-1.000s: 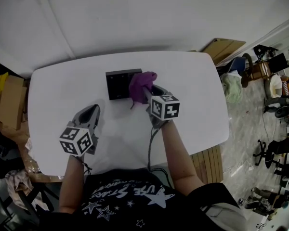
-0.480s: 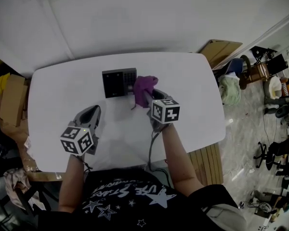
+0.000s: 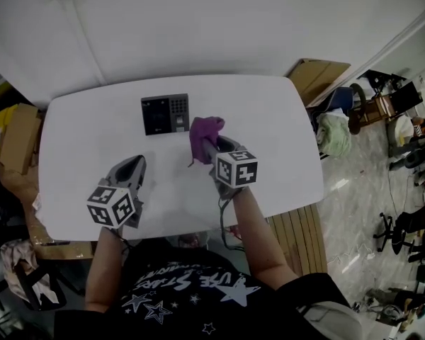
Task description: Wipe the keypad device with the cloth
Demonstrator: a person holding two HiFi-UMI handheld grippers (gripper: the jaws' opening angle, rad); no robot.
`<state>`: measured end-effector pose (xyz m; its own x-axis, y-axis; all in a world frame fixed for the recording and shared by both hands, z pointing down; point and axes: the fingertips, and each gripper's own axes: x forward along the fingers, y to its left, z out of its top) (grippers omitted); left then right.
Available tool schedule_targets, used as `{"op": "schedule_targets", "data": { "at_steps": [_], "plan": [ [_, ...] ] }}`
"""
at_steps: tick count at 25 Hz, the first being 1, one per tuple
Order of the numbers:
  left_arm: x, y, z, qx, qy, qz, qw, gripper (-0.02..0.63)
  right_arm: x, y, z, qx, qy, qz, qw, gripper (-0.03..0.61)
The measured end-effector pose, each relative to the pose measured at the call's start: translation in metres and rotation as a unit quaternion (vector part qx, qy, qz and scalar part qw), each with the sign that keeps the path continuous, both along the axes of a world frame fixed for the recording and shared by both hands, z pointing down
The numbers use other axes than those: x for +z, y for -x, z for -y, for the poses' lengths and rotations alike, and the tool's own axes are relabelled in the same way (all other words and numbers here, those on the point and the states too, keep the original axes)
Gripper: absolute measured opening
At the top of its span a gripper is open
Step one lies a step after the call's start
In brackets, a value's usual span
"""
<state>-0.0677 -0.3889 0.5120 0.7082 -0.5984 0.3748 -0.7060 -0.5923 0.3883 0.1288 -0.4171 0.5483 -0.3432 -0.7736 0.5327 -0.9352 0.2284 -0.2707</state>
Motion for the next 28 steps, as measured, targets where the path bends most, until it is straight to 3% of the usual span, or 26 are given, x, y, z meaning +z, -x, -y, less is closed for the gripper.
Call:
{"op": "schedule_targets", "data": {
  "at_steps": [18,28],
  "plan": [
    [-0.032,-0.039,-0.115,-0.028,-0.041,0.007,0.9987,0.008,-0.041,-0.007,-0.120,-0.066,-0.041,0.013,0.997,0.100],
    [-0.016,-0.057,-0.180,-0.052,-0.018,0.021,0.9983,0.008,-0.020,-0.022,-0.176,-0.087,-0.016,0.033,0.996,0.099]
  ]
}}
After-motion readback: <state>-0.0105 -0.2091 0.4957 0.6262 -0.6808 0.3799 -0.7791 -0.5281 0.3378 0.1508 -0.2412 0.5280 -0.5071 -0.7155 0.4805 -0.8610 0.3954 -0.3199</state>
